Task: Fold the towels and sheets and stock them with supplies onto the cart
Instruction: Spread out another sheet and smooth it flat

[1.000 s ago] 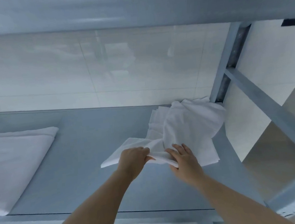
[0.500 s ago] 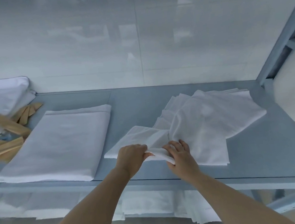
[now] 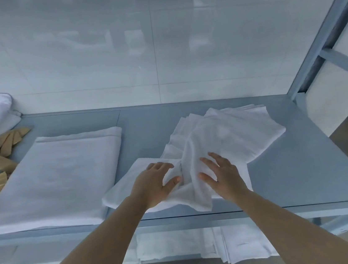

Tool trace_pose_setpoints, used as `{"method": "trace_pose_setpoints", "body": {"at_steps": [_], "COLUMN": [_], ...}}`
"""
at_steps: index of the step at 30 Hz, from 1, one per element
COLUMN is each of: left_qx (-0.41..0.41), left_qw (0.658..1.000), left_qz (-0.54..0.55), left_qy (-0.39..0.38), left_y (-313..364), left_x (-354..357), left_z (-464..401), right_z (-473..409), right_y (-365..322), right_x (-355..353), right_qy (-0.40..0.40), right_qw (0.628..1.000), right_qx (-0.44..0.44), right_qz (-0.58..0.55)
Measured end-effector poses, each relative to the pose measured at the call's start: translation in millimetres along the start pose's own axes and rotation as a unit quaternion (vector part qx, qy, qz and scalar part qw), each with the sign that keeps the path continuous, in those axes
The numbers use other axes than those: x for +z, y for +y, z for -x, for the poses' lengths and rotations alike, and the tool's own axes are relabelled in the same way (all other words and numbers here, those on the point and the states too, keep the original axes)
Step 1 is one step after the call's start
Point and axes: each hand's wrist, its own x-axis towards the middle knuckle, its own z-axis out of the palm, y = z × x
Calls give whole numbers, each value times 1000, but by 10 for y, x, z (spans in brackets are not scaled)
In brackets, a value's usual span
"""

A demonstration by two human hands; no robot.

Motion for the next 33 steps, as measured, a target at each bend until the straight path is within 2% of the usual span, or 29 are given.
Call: {"method": "trace_pose_setpoints", "body": {"at_steps": [3, 7, 11, 16, 19, 23, 28, 33], "left_qx": [-12, -49, -65, -93, -109, -122, -119, -104], "left_qw": [999, 994, 995, 994, 992, 989, 985, 986], "left_qz": [-16, -16, 10, 8, 0, -2, -8, -48], "left_qy": [-37, -101, -78, -49, -55, -84, -125, -124], "left_y": [30, 40, 33, 249, 411, 623, 858, 907], "left_x": [201, 559, 796, 888, 918, 991, 1005, 976], "left_z": [-348, -688, -685, -553, -494, -386, -244, -117], "right_z": [-278, -615, -806, -770, -697, -571, -249, 308], "right_y": [326, 639, 716, 668, 700, 771, 998, 1436], "right_x": [-41, 53, 167, 132, 15, -195, -646, -1183], "right_qy": [24, 5, -20, 3, -6, 7, 75, 110], "right_qw": [997, 987, 975, 967, 965, 973, 978, 965], "right_qx": [79, 155, 217, 250, 262, 219, 194, 235], "right_qz": [4, -33, -45, 43, -5, -67, -18, 29]}}
